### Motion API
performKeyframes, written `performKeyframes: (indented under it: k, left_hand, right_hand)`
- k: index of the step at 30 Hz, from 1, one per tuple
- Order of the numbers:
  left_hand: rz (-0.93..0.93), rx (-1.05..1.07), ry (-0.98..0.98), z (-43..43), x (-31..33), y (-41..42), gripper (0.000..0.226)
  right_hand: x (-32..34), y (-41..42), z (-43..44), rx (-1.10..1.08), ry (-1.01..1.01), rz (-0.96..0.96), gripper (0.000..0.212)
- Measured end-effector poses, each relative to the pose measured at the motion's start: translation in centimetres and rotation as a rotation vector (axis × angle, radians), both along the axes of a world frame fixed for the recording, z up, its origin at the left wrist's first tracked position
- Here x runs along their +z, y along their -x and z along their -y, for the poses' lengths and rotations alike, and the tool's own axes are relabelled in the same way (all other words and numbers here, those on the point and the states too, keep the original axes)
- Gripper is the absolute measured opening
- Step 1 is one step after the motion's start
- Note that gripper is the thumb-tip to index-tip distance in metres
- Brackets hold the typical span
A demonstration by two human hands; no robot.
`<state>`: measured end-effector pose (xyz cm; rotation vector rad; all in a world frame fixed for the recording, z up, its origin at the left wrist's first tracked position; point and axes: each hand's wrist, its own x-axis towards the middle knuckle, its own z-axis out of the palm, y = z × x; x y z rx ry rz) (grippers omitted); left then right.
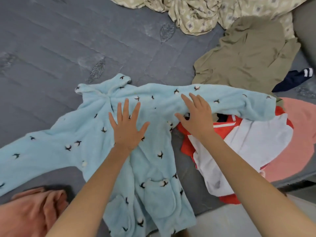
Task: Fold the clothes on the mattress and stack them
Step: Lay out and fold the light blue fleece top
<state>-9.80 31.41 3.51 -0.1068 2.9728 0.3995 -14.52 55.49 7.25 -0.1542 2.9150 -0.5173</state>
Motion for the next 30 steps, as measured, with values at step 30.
performKeyframes:
  k: [30]
  left_hand:
    - [0.145,1.091,-0.639,0.8,-7.9,-35.0,0.050]
  right_hand:
    - [-10.6,-30.7,0.9,-0.280,0.181,0.592,0.069]
